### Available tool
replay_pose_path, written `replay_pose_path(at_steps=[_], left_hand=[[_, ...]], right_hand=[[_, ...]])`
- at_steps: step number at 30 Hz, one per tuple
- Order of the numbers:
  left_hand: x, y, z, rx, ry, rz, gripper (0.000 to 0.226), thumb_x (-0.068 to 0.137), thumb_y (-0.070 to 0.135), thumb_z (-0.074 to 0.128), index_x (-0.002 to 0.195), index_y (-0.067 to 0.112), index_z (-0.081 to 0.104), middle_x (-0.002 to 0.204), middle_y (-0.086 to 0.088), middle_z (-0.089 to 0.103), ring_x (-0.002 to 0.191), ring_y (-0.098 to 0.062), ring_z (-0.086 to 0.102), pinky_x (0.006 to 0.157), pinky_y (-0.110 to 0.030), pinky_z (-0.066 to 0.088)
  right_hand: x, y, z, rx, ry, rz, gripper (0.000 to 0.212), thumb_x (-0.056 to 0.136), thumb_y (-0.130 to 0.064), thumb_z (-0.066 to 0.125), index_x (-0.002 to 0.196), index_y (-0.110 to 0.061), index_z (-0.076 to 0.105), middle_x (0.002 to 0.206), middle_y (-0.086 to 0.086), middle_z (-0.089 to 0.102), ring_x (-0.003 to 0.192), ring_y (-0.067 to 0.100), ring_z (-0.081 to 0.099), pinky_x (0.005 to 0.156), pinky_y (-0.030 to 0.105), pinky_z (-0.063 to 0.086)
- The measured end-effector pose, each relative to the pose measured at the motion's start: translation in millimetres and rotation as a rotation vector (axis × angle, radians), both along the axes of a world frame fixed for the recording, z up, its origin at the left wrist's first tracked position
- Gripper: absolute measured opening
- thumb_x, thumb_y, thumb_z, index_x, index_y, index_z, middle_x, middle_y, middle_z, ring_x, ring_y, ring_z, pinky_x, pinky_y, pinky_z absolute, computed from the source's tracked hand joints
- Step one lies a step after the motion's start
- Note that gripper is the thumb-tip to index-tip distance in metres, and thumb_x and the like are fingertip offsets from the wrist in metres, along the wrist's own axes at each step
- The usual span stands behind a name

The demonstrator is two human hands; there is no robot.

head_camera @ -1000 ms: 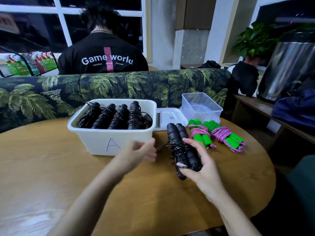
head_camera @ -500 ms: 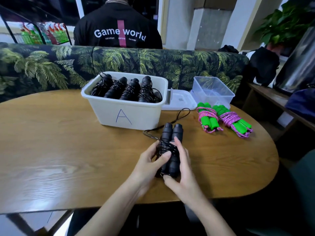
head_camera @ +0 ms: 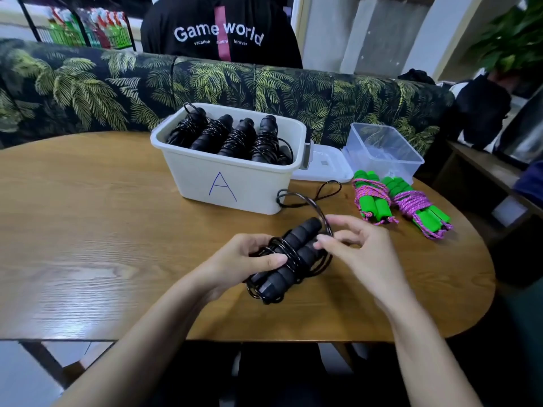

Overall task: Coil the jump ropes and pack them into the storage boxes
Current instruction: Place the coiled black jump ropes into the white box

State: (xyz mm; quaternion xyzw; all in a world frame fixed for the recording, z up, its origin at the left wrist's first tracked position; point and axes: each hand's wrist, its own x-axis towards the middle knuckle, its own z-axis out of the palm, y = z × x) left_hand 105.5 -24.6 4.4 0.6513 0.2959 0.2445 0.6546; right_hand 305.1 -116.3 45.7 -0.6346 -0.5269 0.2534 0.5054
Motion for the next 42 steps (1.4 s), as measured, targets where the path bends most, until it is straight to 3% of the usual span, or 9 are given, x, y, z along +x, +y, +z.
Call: replay_pose_path(at_steps=[8,12,17,20,24,29,36,39,42], left_hand=[[-10,18,13,0.254,0.134,-0.179,0.041,0.088,0.009,0.071,0.127,0.01,0.061,0.115,-0.002,0.073,0.107,-0.009,0.066,0.091,-0.019,0.048],[-11,24,18,0.408,0.173,-0.235,0.041,0.087,0.011,0.074,0.126,0.014,0.063,0.106,-0.004,0.073,0.096,-0.006,0.064,0.087,-0.022,0.049],[-10,26,6,0.544,0.274,-0.214,0.039,0.084,0.019,0.077,0.121,0.025,0.066,0.083,0.019,0.063,0.08,0.006,0.054,0.073,-0.015,0.04],[-8,26,-3,0.704,0.363,-0.116,0.052,0.08,0.036,0.078,0.128,0.035,0.061,0.096,0.015,0.061,0.093,0.001,0.056,0.082,-0.02,0.043],[-11,17,-8,0.554,0.263,0.138,0.077,0.061,0.047,0.089,0.128,0.033,0.053,0.109,0.015,0.063,0.094,0.007,0.061,0.083,-0.014,0.044],[-15,12,-20,0.337,0.18,0.083,0.092,0.058,0.048,0.087,0.139,0.035,0.046,0.117,0.009,0.065,0.107,-0.002,0.064,0.094,-0.017,0.048],[-7,12,-18,0.396,0.188,0.135,0.056,0.058,0.027,0.094,0.108,0.02,0.07,0.094,0.003,0.075,0.089,-0.007,0.07,0.083,-0.024,0.054],[-10,9,-10,0.254,0.098,0.031,0.047,0.063,0.011,0.09,0.105,0.014,0.07,0.093,-0.002,0.076,0.086,-0.01,0.07,0.079,-0.023,0.053],[-13,7,-2,0.157,0.04,-0.07,0.038,0.065,0.002,0.085,0.099,0.012,0.071,0.088,0.002,0.075,0.083,-0.007,0.068,0.075,-0.018,0.05]], right_hand=[[6,30,15,-0.102,-0.077,0.25,0.014,0.08,-0.015,0.08,0.076,-0.023,0.069,0.082,-0.008,0.073,0.079,0.007,0.06,0.072,0.02,0.046],[6,42,15,-0.235,-0.242,0.412,0.017,0.084,-0.023,0.076,0.076,-0.027,0.062,0.133,-0.02,0.054,0.119,-0.003,0.052,0.102,0.022,0.037],[-4,39,-5,-0.254,-0.08,0.442,0.015,0.089,-0.016,0.072,0.082,-0.016,0.059,0.091,-0.002,0.074,0.081,0.002,0.061,0.077,0.02,0.047],[-5,35,-17,-0.212,0.034,0.349,0.014,0.089,-0.012,0.071,0.087,-0.004,0.06,0.103,-0.003,0.076,0.093,0.008,0.068,0.085,0.024,0.052],[-3,26,-28,-0.178,0.204,0.279,0.01,0.091,-0.005,0.065,0.086,-0.002,0.057,0.108,0.001,0.075,0.094,0.013,0.071,0.079,0.024,0.056],[-2,19,-38,-0.149,0.299,0.271,0.006,0.091,-0.003,0.064,0.089,0.0,0.059,0.11,0.0,0.075,0.099,0.014,0.07,0.08,0.025,0.054],[2,30,-23,0.012,-0.457,0.295,0.016,0.074,-0.039,0.074,0.07,-0.032,0.061,0.139,-0.025,0.045,0.134,0.003,0.028,0.113,0.031,0.024],[3,31,-11,0.01,-0.525,0.522,0.016,0.081,-0.022,0.072,0.076,-0.017,0.057,0.16,-0.023,0.018,0.151,0.007,-0.004,0.119,0.034,0.007],[-1,32,-2,-0.042,-0.488,0.713,0.022,0.087,-0.009,0.069,0.077,-0.013,0.049,0.156,-0.019,0.034,0.151,0.005,0.0,0.123,0.038,-0.002]])
